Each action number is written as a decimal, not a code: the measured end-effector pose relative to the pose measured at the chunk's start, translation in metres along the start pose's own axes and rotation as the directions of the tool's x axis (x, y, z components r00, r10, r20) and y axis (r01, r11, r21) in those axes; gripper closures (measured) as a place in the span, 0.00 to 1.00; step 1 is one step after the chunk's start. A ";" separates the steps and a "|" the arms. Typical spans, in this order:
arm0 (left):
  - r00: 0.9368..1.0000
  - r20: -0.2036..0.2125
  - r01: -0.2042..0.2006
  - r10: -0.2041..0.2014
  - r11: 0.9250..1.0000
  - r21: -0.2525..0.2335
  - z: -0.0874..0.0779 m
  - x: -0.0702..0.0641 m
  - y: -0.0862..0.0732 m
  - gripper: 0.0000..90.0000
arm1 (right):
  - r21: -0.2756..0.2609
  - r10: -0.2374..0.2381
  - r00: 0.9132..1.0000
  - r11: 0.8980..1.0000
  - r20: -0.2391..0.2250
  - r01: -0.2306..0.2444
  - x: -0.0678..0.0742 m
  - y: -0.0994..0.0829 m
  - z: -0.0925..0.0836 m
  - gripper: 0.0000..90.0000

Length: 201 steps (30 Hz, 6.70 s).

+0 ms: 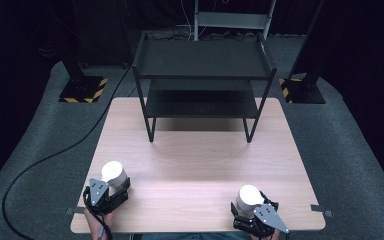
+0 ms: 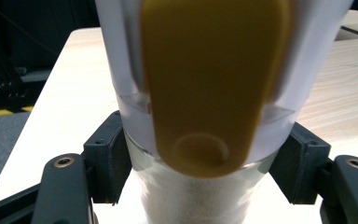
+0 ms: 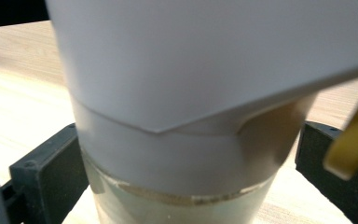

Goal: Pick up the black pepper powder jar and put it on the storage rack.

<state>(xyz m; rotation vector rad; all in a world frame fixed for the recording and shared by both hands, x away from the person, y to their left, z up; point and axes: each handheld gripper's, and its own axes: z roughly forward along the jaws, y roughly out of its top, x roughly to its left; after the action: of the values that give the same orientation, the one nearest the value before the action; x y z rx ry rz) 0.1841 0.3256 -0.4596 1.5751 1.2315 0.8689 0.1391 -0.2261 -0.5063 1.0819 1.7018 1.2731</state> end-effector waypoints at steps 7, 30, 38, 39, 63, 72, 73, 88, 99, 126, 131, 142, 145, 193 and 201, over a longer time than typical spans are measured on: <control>0.999 0.030 -0.024 0.025 1.000 -0.009 0.001 0.000 0.012 0.33 | 0.000 -0.002 1.000 1.000 0.000 0.002 0.000 0.000 0.000 0.00; 0.990 0.119 -0.071 0.074 0.997 -0.031 0.021 -0.004 0.048 0.33 | 0.005 0.001 1.000 1.000 -0.007 -0.001 -0.002 0.001 0.001 0.00; 0.985 0.138 -0.100 0.105 0.994 -0.041 0.028 -0.008 0.061 0.33 | 0.007 0.002 1.000 1.000 -0.009 -0.002 -0.002 0.002 0.001 0.00; 0.984 0.140 -0.105 0.110 0.994 -0.041 0.029 -0.008 0.062 0.33 | 0.007 0.001 1.000 1.000 -0.008 -0.001 -0.002 0.001 0.001 0.00; 0.970 0.192 -0.132 0.146 0.988 -0.085 0.053 -0.014 0.099 0.33 | 0.011 0.004 1.000 1.000 -0.011 -0.003 -0.003 0.002 0.001 0.00; 0.967 0.203 -0.141 0.157 0.986 -0.093 0.061 -0.015 0.112 0.33 | 0.014 0.005 1.000 1.000 -0.013 -0.005 -0.003 0.003 0.001 0.00; 0.966 0.204 -0.139 0.156 0.986 -0.096 0.062 -0.015 0.112 0.33 | 0.015 0.005 1.000 1.000 -0.014 -0.005 -0.003 0.003 0.001 0.00; 0.956 0.233 -0.161 0.181 0.982 -0.099 0.075 -0.017 0.132 0.33 | 0.019 0.007 1.000 1.000 -0.016 -0.006 -0.004 0.003 0.001 0.00; 0.942 0.285 -0.156 0.177 0.983 -0.095 0.086 -0.009 0.153 0.33 | 0.019 0.006 1.000 1.000 -0.018 -0.006 -0.004 0.004 0.001 0.00; 0.896 0.395 -0.176 0.203 0.979 -0.105 0.103 0.005 0.209 0.33 | 0.024 0.008 1.000 1.000 -0.017 -0.007 -0.004 0.004 0.002 0.00; 0.891 0.404 -0.177 0.207 0.978 -0.110 0.106 0.005 0.217 0.33 | 0.026 0.010 1.000 1.000 -0.016 -0.010 -0.004 0.005 0.002 0.00; 0.885 0.407 -0.194 0.227 0.974 -0.120 0.109 0.005 0.237 0.33 | 0.028 0.008 1.000 1.000 -0.017 -0.008 -0.004 0.005 0.002 0.00; 0.883 0.413 -0.191 0.224 0.974 -0.122 0.110 0.007 0.242 0.33 | 0.028 0.008 1.000 1.000 -0.016 -0.008 -0.004 0.005 0.002 0.00; 0.836 0.495 -0.205 0.238 0.971 -0.122 0.113 0.015 0.329 0.33 | 0.034 0.008 1.000 0.999 -0.022 -0.007 -0.005 0.006 0.003 0.00; 0.831 0.495 -0.214 0.254 0.967 -0.138 0.110 0.015 0.344 0.33 | 0.038 0.008 1.000 0.999 -0.021 -0.007 -0.005 0.007 0.003 0.00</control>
<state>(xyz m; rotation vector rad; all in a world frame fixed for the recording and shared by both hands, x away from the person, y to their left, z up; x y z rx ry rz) 0.3966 0.2895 -0.1693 1.7696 0.6252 0.5775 0.1451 -0.2285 -0.4999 1.1017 1.7454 1.2660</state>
